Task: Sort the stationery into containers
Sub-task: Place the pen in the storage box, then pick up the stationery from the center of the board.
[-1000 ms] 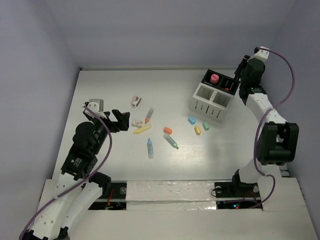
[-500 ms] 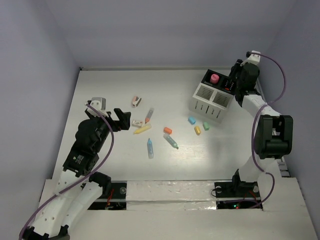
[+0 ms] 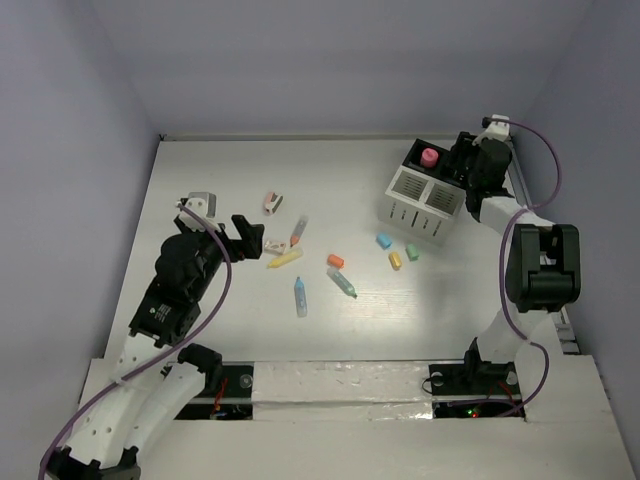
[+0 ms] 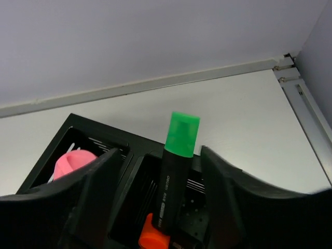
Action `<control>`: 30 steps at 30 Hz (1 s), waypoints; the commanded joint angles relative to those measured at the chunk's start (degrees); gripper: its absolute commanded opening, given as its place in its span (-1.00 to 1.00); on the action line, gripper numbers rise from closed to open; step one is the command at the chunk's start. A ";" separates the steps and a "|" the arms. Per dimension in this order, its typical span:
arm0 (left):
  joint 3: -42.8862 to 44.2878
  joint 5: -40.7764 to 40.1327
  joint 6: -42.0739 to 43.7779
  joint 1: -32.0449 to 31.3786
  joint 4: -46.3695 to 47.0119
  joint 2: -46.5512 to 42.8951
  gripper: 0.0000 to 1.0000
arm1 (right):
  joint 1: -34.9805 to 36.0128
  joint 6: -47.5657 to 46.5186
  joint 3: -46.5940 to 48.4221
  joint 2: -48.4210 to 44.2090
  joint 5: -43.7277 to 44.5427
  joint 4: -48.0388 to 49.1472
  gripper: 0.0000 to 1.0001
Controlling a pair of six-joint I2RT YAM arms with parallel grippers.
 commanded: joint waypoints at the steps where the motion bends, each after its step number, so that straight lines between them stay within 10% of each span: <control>1: 1.52 0.90 0.22 0.51 2.45 0.24 0.98 | 0.04 0.41 -0.61 -3.45 -1.50 3.66 0.42; 7: 1.52 1.33 0.13 1.03 2.45 2.34 0.98 | 0.74 4.37 -0.44 -9.41 -4.31 1.56 0.93; 21: 9.60 0.46 -1.71 1.56 -0.63 23.67 0.78 | 18.84 12.45 -7.01 -24.00 -11.08 -12.77 0.99; 28: 15.93 -0.51 -4.79 1.56 1.47 35.73 0.70 | 23.69 15.70 -16.15 -34.27 -13.80 -16.73 -0.46; 30: 18.12 -3.05 -5.05 1.56 2.00 40.02 0.67 | 23.69 16.06 -18.62 -36.66 -15.03 -17.17 -0.55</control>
